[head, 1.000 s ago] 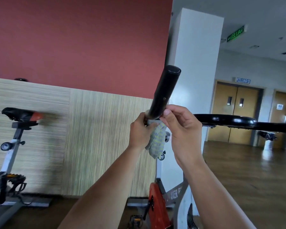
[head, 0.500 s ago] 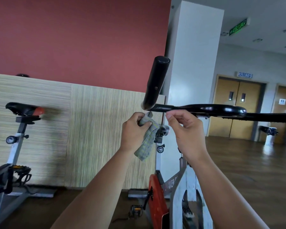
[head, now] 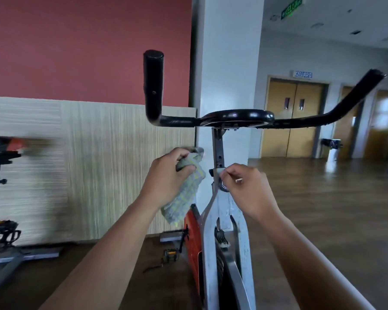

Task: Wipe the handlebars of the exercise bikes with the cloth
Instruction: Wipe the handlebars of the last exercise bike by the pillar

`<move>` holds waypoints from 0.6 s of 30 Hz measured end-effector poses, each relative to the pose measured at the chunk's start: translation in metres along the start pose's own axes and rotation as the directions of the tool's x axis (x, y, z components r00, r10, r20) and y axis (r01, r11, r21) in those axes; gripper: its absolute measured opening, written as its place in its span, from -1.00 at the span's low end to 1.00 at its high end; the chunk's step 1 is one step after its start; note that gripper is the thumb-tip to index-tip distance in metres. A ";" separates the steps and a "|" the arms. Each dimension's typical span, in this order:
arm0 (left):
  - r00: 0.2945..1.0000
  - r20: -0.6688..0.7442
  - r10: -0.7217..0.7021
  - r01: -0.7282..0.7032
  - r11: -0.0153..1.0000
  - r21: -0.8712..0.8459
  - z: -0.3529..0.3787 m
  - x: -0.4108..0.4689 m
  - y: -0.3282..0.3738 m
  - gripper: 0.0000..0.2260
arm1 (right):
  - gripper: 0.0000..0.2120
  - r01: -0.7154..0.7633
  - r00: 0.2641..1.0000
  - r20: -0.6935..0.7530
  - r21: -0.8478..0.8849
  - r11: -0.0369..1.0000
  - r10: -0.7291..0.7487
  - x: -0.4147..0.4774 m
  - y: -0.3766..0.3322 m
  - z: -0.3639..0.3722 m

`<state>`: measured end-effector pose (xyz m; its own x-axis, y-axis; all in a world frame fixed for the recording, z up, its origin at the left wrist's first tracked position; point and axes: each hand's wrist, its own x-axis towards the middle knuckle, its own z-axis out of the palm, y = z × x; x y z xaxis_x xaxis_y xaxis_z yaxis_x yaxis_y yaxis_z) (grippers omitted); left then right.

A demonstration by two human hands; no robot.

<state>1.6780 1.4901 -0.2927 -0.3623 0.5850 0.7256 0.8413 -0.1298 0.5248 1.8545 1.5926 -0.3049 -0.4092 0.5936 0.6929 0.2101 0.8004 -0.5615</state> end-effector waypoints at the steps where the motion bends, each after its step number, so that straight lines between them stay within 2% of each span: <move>1: 0.999 0.040 -0.003 0.002 1.000 0.022 0.005 0.001 0.004 -0.74 | -0.82 -0.008 1.000 0.013 -0.053 0.999 0.009 -0.002 0.006 -0.006; 6: 0.958 0.285 -0.010 -0.002 0.999 0.043 0.038 0.001 0.014 -0.65 | -0.82 -0.054 0.993 0.079 -0.338 0.939 0.085 -0.002 0.038 -0.026; 10: 0.909 0.417 0.018 -0.050 0.997 0.064 0.070 0.002 0.011 -0.72 | -0.69 -0.124 0.963 0.149 -0.493 0.861 0.224 -0.002 0.059 -0.035; 18: 0.830 0.557 -0.040 0.002 0.998 0.068 0.122 0.026 0.029 -0.82 | -0.83 -0.254 0.890 0.166 -0.595 0.763 0.425 0.010 0.067 -0.064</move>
<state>1.7413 1.5991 -0.3129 -0.1108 0.9363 0.3334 0.8659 -0.0737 0.4948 1.9210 1.6576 -0.3066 -0.4219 0.8545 0.3030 0.7922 0.5100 -0.3350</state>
